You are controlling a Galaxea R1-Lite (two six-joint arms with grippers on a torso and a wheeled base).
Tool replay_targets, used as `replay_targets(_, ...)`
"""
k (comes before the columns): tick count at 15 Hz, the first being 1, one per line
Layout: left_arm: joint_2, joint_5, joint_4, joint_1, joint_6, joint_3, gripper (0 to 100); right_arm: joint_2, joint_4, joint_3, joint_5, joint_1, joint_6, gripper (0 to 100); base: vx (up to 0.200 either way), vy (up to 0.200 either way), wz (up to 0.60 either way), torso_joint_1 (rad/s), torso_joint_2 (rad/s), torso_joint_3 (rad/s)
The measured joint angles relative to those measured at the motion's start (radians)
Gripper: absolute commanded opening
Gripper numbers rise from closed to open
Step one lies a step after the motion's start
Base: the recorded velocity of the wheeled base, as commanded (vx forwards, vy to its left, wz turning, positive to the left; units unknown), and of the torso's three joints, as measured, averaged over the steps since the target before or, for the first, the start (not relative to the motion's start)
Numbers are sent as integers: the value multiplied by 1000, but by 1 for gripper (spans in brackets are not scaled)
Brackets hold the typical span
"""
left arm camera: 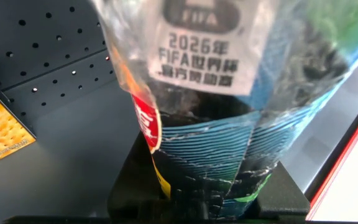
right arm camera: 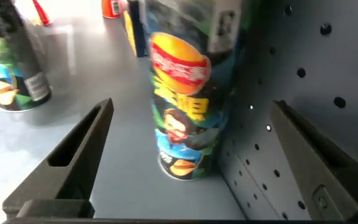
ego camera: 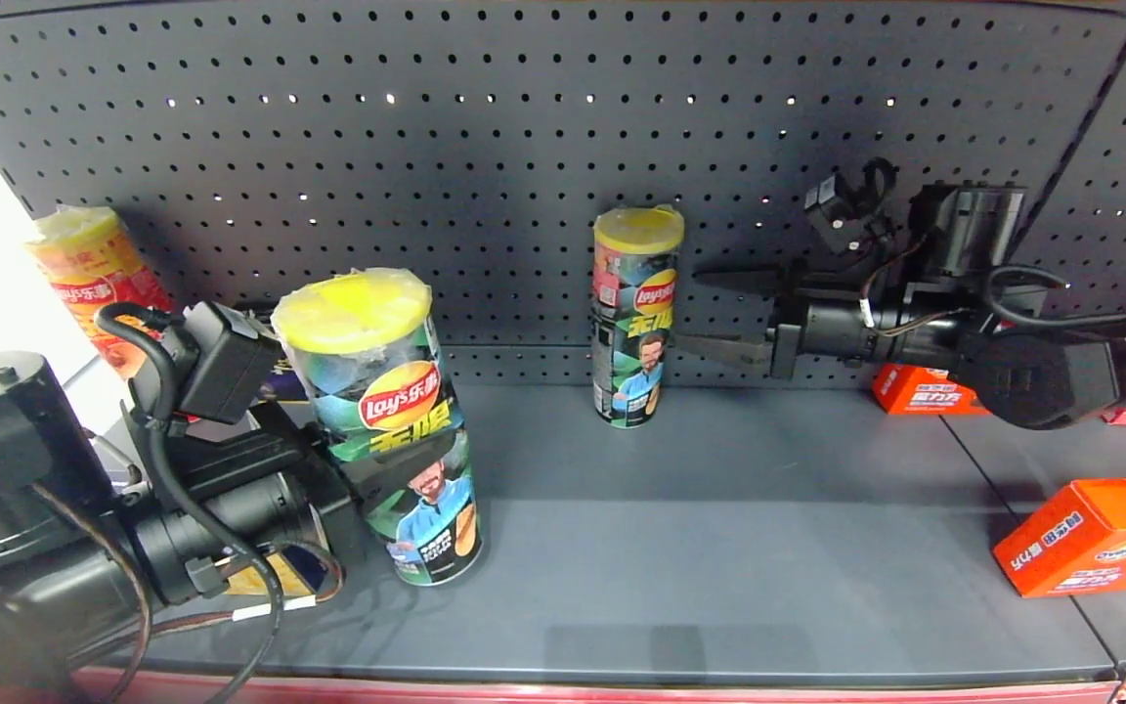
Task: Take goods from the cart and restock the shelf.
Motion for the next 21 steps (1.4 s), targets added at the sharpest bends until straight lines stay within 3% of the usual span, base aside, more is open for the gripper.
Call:
replay_targets(10, 9, 0, 0, 7, -2, -7, 0, 95, -15, -44, 0, 54, 0, 100, 0, 0, 0, 0, 0, 0)
replay_targets(18, 10, -2, 0, 17, -1, -2, 0, 27, -73, 152, -9, 86, -8, 100, 0, 0, 0, 0, 0, 0)
replay_targets(21, 11, -2, 0, 17, -1, -5, 0, 34, -73, 151, -18, 91, -8, 100, 0, 0, 0, 0, 0, 0)
